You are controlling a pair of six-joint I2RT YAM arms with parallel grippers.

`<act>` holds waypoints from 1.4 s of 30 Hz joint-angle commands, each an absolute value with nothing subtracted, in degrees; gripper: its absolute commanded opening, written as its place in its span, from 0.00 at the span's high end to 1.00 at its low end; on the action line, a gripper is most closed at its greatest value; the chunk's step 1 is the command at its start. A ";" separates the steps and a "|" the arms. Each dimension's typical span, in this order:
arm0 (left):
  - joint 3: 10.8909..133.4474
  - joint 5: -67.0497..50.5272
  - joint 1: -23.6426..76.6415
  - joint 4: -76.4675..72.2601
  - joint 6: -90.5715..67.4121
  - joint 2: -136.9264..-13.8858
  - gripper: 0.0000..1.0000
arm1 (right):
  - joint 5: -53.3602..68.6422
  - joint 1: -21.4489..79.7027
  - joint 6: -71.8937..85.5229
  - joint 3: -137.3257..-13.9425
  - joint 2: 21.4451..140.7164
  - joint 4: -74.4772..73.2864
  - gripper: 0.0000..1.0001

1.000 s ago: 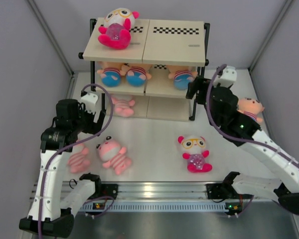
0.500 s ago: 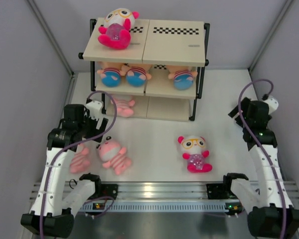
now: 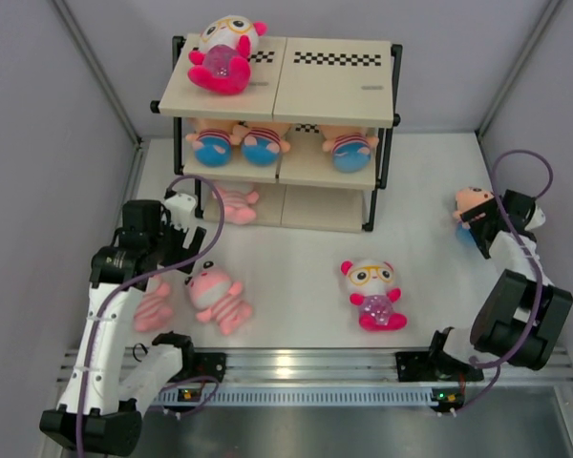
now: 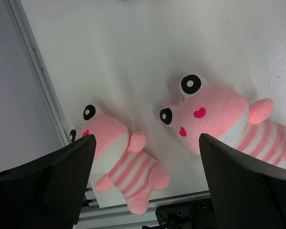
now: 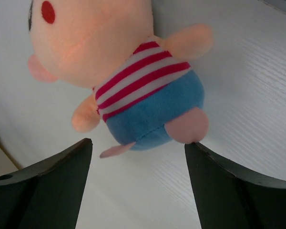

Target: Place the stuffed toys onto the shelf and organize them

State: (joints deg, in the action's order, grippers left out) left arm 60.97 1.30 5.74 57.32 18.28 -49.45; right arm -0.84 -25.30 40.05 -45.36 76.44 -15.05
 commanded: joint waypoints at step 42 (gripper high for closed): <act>59.06 1.41 5.98 60.47 17.23 -46.05 0.05 | -41.31 60.90 41.39 -84.30 67.14 -42.96 1.00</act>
